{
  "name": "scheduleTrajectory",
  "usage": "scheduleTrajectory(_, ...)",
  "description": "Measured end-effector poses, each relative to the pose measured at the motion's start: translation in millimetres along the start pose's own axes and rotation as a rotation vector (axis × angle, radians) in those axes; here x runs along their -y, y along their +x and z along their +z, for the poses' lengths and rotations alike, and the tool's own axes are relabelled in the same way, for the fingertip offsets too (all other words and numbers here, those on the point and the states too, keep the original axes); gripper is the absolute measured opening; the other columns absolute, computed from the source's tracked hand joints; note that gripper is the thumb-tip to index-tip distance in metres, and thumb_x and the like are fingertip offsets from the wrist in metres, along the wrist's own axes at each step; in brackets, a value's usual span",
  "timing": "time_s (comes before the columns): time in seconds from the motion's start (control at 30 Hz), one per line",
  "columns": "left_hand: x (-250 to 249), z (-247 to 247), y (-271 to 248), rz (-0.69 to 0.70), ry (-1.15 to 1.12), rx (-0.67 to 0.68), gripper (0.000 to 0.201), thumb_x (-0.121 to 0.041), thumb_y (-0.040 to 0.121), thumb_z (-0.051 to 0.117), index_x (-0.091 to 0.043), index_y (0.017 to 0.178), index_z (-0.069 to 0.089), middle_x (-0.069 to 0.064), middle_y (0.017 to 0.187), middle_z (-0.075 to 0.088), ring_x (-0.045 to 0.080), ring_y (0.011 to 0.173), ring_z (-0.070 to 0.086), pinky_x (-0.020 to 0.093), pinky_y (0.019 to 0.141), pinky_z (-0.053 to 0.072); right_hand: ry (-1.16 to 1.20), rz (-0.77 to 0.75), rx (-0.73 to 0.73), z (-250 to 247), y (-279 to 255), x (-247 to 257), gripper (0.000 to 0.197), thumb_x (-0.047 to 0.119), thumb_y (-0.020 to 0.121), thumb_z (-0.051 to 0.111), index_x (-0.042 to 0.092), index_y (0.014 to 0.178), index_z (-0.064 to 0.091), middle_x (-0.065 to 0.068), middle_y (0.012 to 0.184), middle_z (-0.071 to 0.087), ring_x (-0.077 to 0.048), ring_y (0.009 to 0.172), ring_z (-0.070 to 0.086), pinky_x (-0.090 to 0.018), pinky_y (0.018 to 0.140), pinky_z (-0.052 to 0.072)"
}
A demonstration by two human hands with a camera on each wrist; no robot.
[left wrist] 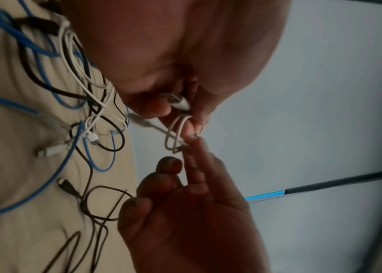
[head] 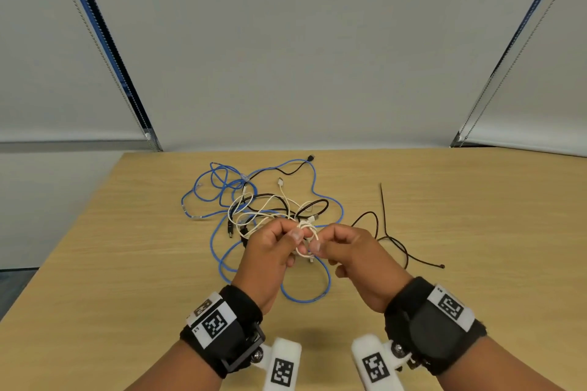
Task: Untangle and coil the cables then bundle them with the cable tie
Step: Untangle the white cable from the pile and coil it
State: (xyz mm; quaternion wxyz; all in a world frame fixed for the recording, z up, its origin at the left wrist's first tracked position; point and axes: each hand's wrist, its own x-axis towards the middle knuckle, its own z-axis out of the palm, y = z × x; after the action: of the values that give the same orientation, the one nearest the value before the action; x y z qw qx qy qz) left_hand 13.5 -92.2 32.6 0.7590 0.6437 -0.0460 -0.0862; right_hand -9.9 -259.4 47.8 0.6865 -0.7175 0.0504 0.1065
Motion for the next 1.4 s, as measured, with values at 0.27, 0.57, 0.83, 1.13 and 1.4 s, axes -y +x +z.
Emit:
scheduleTrajectory(0.27, 0, -7, 7, 0.083, 0.328, -0.037, 0.021, -0.011, 0.097, 0.060, -0.023, 0.086, 0.074, -0.006, 0.069, 0.063, 0.002, 0.059, 0.053, 0.017, 0.059, 0.041, 0.272, 0.103, 0.190, -21, 3, 6, 0.021, 0.013, 0.098, 0.059, 0.017, 0.078, 0.064, -0.003, 0.078, 0.065, -0.011, 0.055, 0.052, -0.025, 0.051, 0.039)
scheduleTrajectory(0.57, 3, 3, 6, -0.208, -0.156, -0.011, 0.031, -0.009, 0.099, 0.058, -0.021, 0.076, 0.074, 0.002, 0.094, 0.074, 0.011, 0.071, 0.064, 0.023, 0.058, 0.052, -0.166, -0.143, -0.033, -24, 6, 11, 0.011, 0.001, 0.095, 0.064, 0.011, 0.091, 0.066, -0.002, 0.073, 0.066, -0.015, 0.071, 0.068, -0.031, 0.066, 0.059)
scheduleTrajectory(0.83, 7, 6, 6, -0.259, -0.291, 0.031, 0.011, -0.011, 0.099, 0.058, -0.005, 0.101, 0.067, 0.007, 0.088, 0.071, 0.016, 0.072, 0.067, 0.027, 0.061, 0.054, 0.436, -0.045, -0.106, -18, 10, 1, 0.011, -0.003, 0.097, 0.056, 0.005, 0.097, 0.063, -0.009, 0.076, 0.067, -0.016, 0.066, 0.064, -0.030, 0.064, 0.059)
scheduleTrajectory(1.13, 9, 8, 8, -0.089, -0.164, -0.152, 0.020, -0.012, 0.096, 0.062, -0.020, 0.083, 0.075, 0.001, 0.093, 0.075, 0.012, 0.079, 0.064, 0.025, 0.065, 0.050, 0.159, -0.032, -0.039, -3, 4, -4, 0.019, 0.013, 0.100, 0.058, 0.014, 0.088, 0.072, -0.009, 0.086, 0.073, -0.019, 0.073, 0.069, -0.035, 0.071, 0.059)
scheduleTrajectory(1.4, 14, -3, 9, 0.115, 0.260, -0.048, 0.015, -0.013, 0.090, 0.072, -0.026, 0.096, 0.073, -0.008, 0.072, 0.067, 0.011, 0.071, 0.062, 0.028, 0.069, 0.054, -0.271, -0.102, -0.156, -5, 11, -3, 0.009, 0.012, 0.091, 0.070, 0.007, 0.086, 0.064, -0.009, 0.068, 0.070, -0.011, 0.061, 0.067, -0.037, 0.066, 0.059)
